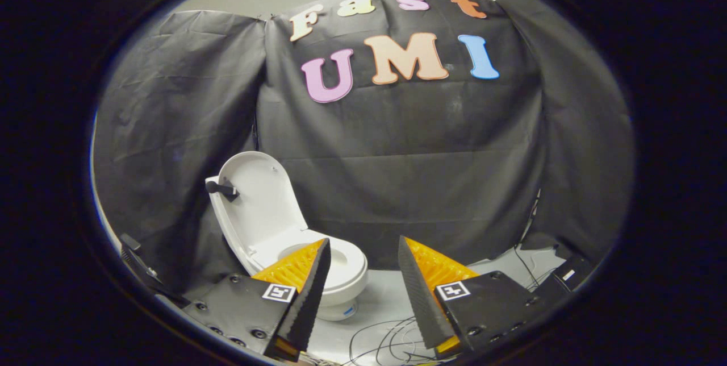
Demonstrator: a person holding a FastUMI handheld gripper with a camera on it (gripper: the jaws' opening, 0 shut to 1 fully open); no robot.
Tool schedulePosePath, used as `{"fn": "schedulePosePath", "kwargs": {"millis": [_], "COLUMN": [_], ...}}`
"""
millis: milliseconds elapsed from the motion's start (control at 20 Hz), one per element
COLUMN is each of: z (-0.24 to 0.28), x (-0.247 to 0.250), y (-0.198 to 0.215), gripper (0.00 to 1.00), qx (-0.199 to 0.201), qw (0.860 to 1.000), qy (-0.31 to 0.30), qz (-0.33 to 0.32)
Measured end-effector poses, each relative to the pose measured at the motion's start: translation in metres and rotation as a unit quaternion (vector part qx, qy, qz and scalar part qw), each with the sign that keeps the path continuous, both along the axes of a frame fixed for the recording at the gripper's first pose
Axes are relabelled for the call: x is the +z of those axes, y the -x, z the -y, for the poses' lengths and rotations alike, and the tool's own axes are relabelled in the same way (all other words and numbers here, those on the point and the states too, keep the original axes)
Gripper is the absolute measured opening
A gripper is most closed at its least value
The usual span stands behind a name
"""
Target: Open the toilet lid.
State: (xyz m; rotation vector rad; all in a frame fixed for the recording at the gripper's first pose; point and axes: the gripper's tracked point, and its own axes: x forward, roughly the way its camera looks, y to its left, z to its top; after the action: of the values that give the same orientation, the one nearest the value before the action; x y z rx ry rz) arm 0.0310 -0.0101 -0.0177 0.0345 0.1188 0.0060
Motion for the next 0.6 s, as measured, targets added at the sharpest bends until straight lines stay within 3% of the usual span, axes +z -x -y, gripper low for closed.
{"fn": "schedulePosePath", "kwargs": {"millis": [600], "z": [-0.004], "x": [0.020], "y": [0.012], "gripper": [0.75], "qx": [0.003], "qw": [0.999], "qy": [0.022], "qz": [0.045]}}
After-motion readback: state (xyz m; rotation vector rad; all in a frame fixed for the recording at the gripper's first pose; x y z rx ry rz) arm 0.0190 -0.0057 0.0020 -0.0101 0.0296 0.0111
